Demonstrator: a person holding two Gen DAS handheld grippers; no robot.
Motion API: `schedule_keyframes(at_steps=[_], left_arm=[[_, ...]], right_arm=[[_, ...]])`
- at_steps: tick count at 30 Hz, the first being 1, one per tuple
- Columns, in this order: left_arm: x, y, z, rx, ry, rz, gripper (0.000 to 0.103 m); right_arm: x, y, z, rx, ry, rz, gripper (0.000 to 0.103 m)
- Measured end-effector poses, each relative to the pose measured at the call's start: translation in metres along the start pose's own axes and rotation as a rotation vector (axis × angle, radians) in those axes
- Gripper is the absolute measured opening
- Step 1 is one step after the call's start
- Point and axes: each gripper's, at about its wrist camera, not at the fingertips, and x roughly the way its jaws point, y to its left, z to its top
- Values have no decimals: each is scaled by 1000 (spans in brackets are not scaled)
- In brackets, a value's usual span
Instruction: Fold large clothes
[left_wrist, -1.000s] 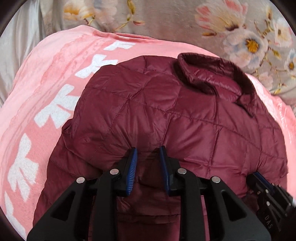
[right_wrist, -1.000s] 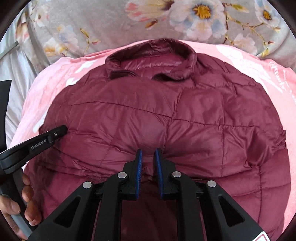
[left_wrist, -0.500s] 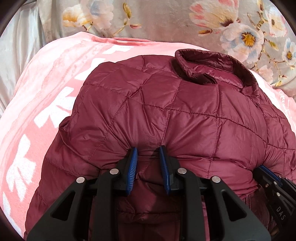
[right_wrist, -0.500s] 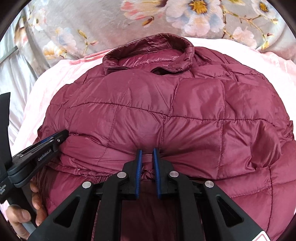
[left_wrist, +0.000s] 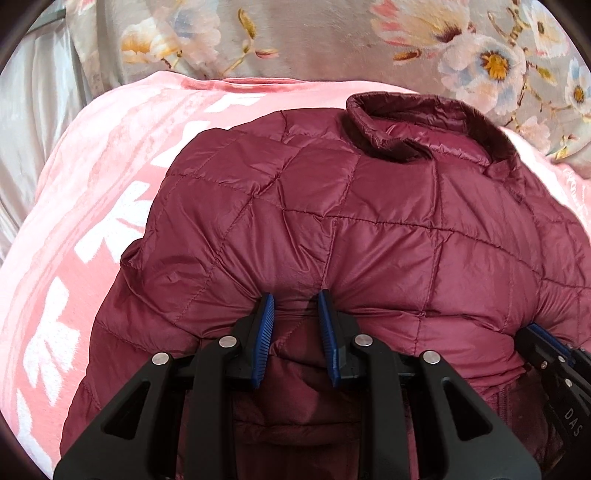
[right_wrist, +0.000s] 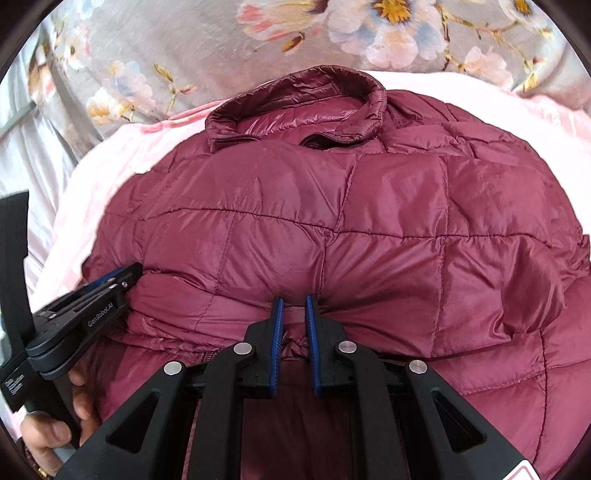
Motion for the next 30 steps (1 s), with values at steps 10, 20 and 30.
schedule_keyframes(at_steps=[10, 20, 30], left_arm=[[-30, 28, 76, -231, 1, -204, 53], [38, -12, 135, -344, 118, -328, 58], [83, -26, 128, -311, 223, -388, 12]], right_arm=[[-48, -24, 60, 95, -126, 31, 39], [24, -72, 118, 423, -83, 205, 43], [40, -55, 128, 219, -58, 106, 11]])
